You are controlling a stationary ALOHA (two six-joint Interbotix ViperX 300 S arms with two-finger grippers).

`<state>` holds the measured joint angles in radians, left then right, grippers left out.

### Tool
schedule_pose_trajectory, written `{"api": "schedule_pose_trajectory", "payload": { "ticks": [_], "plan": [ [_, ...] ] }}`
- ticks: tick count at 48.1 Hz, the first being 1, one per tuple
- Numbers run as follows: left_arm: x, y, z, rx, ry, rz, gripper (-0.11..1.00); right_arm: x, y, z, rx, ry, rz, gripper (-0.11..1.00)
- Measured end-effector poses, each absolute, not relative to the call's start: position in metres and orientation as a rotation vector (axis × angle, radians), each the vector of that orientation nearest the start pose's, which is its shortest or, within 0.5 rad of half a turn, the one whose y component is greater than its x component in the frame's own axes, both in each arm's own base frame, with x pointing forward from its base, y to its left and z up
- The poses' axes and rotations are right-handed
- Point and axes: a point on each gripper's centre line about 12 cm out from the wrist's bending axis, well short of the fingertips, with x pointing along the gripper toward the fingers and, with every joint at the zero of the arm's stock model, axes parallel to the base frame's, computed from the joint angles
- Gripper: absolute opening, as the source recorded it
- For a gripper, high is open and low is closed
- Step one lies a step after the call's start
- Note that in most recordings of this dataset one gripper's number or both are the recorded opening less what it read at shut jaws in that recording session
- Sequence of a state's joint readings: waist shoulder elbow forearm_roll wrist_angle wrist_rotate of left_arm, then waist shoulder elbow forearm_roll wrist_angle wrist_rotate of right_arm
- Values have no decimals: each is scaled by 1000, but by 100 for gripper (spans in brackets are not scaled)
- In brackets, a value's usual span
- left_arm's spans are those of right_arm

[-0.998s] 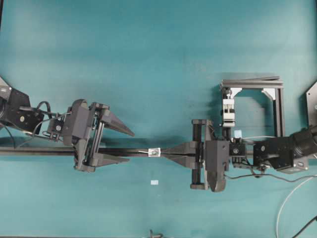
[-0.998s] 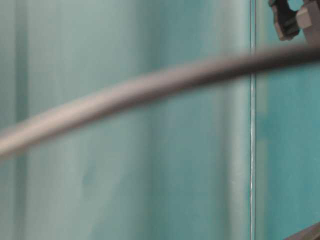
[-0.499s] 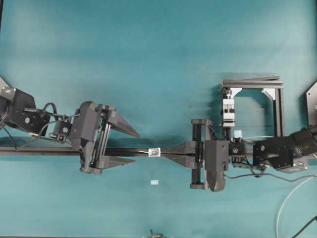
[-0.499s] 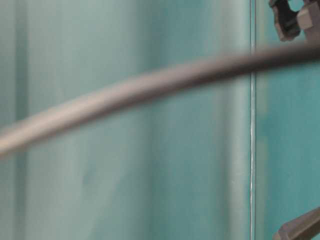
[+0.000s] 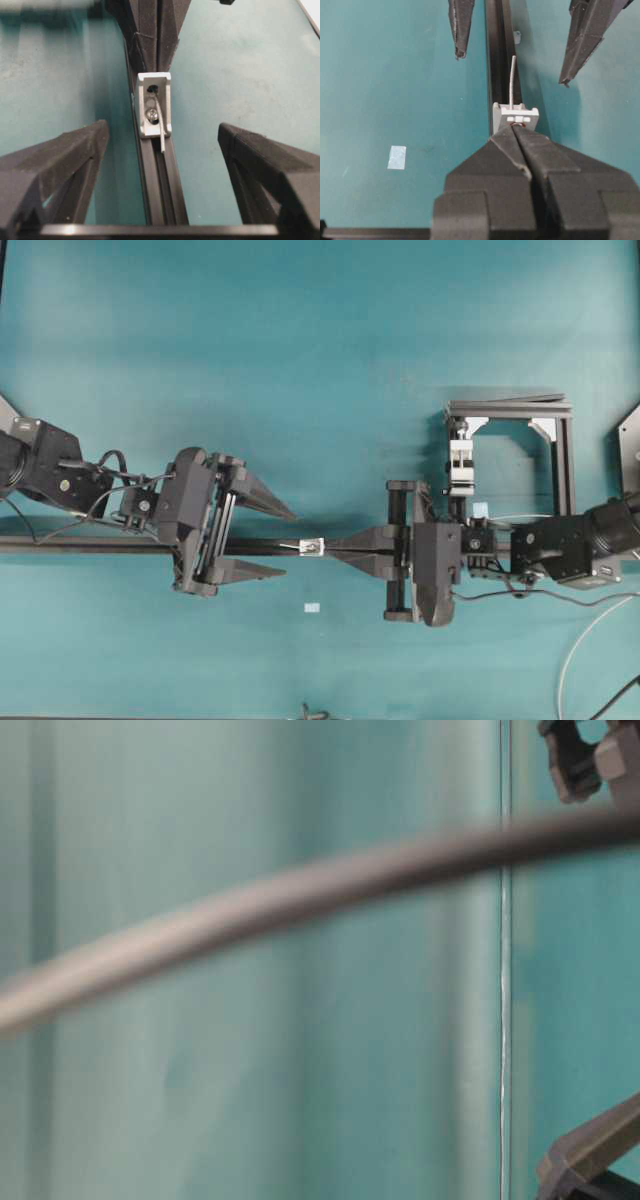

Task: Insert the wire through the hole in the metal fitting marked with a red label.
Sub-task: 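Move the left gripper to the protruding wire tip and grasp it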

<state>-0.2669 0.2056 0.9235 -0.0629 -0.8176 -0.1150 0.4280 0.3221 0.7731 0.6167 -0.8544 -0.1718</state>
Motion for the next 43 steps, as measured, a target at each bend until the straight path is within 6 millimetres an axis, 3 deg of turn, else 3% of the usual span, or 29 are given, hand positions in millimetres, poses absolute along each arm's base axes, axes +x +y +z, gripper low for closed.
{"api": "schedule_pose_trajectory", "payload": {
  "ticks": [7,14,43],
  "plan": [
    [349,-90,100,-133,339,-188,8,375,115,91,117,303,-63,-1],
    [348,-90,97,-155,364,-182,-6,375,115,90,116,304,-64,-1],
    [349,-90,99,-149,388,-181,-10,376,115,91,118,307,-62,-1]
  ]
}}
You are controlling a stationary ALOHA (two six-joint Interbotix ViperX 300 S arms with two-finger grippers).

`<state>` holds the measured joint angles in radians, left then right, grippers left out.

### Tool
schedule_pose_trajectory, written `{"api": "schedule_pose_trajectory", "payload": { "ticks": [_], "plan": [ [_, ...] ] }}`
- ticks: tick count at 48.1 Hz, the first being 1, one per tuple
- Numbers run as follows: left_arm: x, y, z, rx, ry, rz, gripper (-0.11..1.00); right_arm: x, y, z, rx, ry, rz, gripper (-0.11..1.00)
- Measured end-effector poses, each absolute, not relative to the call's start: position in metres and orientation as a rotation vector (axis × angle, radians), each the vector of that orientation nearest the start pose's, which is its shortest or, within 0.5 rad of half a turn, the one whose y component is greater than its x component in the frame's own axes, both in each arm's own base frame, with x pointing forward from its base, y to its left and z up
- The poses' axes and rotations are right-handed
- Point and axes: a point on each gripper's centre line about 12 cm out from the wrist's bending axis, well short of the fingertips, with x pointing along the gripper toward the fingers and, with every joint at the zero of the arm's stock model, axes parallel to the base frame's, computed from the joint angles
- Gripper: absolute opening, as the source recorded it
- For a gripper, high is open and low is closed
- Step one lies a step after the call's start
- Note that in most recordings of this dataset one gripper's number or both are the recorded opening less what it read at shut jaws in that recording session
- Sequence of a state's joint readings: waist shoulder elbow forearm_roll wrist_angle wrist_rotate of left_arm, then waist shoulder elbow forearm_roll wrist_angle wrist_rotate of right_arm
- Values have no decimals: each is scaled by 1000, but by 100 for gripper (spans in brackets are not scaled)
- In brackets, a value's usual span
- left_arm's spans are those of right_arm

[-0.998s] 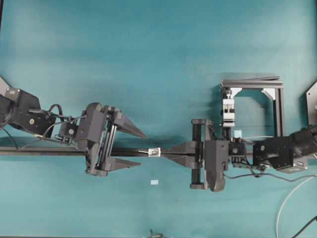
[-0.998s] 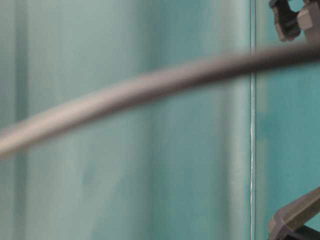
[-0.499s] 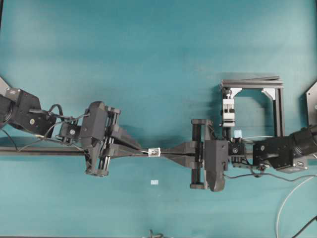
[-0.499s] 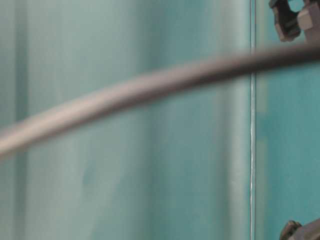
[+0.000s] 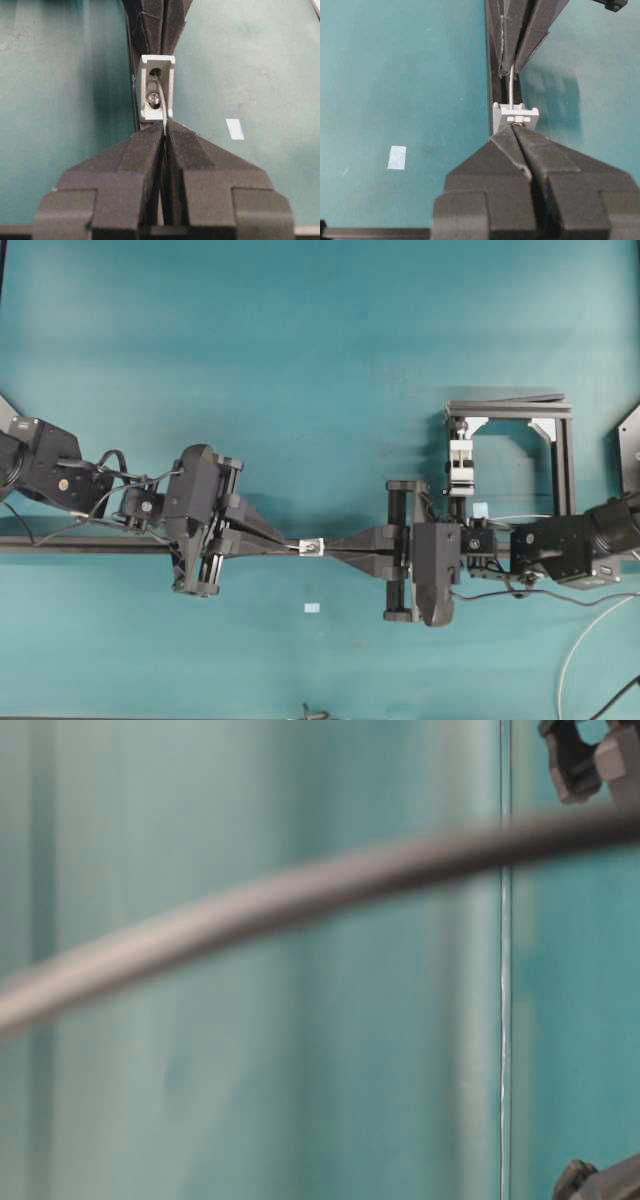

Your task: Insert the wire through the hole in the metal fitting marked with a red label.

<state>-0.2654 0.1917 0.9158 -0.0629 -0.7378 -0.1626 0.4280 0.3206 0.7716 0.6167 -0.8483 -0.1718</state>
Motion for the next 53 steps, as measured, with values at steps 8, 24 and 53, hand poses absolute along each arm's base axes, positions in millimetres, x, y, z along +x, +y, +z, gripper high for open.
{"api": "schedule_pose_trajectory", "payload": {
  "ticks": [8,24,53],
  "plan": [
    [348,-90,99,-149,389,-183,-10,375,115,90,124,315,-62,-1],
    [348,-90,99,-148,390,-182,-10,375,113,91,129,322,-64,55],
    [324,-84,103,-152,418,-178,-10,323,95,111,148,402,-38,89]
  ]
}}
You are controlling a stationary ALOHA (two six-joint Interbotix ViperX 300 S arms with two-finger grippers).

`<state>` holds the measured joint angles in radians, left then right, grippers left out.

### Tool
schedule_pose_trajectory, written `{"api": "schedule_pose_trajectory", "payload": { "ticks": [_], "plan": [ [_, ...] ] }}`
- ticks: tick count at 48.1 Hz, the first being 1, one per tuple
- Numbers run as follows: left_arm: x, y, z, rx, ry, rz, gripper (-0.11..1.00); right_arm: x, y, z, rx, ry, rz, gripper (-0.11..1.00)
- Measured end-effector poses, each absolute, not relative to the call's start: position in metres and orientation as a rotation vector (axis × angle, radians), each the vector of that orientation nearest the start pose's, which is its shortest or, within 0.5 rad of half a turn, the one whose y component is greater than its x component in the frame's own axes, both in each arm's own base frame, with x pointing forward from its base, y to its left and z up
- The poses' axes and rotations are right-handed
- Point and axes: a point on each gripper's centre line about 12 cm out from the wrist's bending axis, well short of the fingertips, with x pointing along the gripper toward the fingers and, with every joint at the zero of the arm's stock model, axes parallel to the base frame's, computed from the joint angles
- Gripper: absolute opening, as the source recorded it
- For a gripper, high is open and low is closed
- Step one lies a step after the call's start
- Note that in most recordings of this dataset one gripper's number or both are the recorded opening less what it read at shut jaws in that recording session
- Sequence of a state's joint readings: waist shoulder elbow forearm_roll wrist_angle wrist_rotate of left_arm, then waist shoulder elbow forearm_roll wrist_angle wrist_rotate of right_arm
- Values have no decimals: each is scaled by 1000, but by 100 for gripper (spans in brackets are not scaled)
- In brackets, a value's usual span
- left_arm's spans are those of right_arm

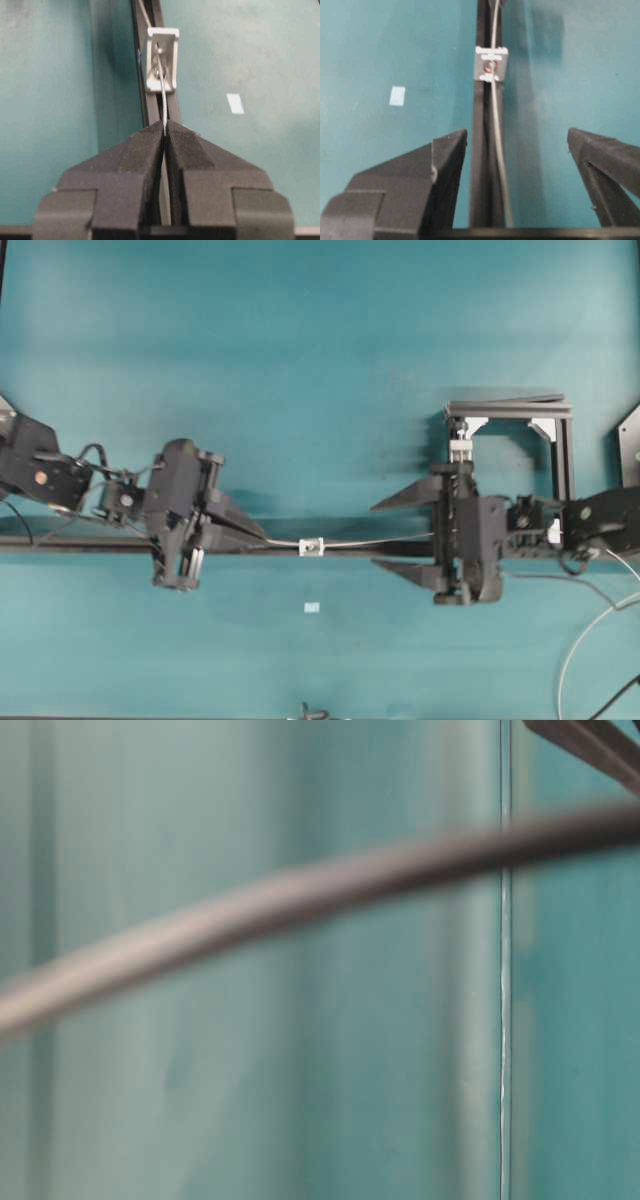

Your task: Insert the wire through the hole in the metal fitting marked with a red label.

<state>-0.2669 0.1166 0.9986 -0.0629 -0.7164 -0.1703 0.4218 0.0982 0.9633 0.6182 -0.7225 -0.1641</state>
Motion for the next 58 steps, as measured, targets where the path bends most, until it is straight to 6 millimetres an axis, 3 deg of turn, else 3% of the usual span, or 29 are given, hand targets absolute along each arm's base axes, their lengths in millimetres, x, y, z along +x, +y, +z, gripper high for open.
{"api": "schedule_pose_trajectory", "payload": {
  "ticks": [20,47,58],
  "plan": [
    [286,-81,112,-150,448,-199,-10,299,85,119,146,399,-36,89],
    [243,-74,126,-155,496,-215,-10,296,83,121,149,392,-37,89],
    [241,-73,131,-180,479,-212,-10,296,83,122,150,392,-36,89]
  ]
}}
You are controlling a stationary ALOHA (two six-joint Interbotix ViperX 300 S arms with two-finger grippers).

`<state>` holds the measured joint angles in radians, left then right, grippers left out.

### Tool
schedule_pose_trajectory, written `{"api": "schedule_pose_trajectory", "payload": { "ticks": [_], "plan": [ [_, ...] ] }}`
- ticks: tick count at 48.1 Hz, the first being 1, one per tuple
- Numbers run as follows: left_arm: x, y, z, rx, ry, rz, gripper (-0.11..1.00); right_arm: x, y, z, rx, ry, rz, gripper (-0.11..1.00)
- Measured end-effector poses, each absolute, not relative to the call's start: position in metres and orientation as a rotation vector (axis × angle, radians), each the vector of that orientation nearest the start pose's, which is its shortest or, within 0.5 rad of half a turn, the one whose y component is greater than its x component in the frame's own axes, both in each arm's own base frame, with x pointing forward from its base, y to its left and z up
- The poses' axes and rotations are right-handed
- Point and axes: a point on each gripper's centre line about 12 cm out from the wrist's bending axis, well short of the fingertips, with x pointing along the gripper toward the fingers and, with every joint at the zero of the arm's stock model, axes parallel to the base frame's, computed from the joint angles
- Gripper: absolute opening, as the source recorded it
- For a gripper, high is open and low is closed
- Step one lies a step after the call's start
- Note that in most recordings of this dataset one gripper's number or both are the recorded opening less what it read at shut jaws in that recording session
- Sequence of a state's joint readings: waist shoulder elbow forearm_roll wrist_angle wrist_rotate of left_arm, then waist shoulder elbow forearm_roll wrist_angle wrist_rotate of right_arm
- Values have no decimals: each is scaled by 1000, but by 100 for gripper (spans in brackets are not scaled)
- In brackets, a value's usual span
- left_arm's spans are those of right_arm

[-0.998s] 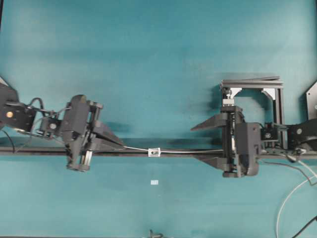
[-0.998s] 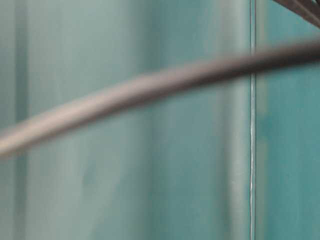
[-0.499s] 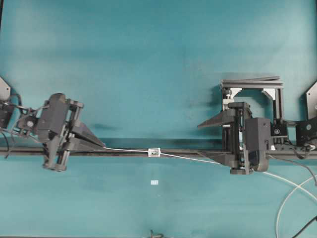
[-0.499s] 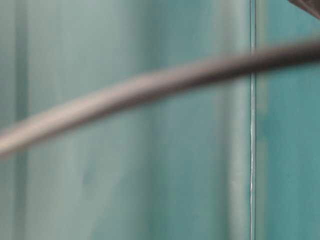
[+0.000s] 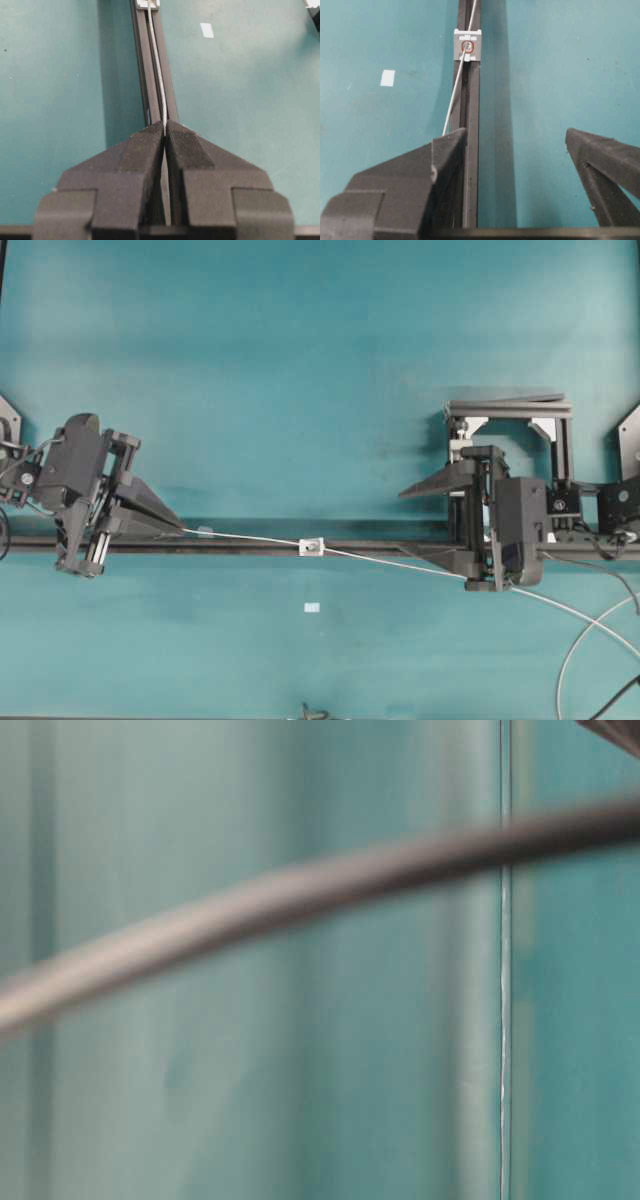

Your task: Insert the wire through the hole in the metal fitting marked with a red label.

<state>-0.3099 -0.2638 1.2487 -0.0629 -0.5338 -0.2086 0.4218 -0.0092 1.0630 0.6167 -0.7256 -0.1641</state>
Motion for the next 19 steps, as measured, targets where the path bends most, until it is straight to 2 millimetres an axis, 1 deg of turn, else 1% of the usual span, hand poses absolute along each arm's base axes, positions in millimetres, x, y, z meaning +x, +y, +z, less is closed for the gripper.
{"api": "schedule_pose_trajectory", "payload": {
  "ticks": [12,16,19],
  "plan": [
    [242,-74,123,-175,511,-207,-10,296,84,121,145,393,-35,89],
    [244,-73,123,-176,511,-204,-5,296,83,121,145,395,-37,89],
    [244,-73,123,-177,510,-202,2,296,84,121,147,392,-36,89]
  ]
}}
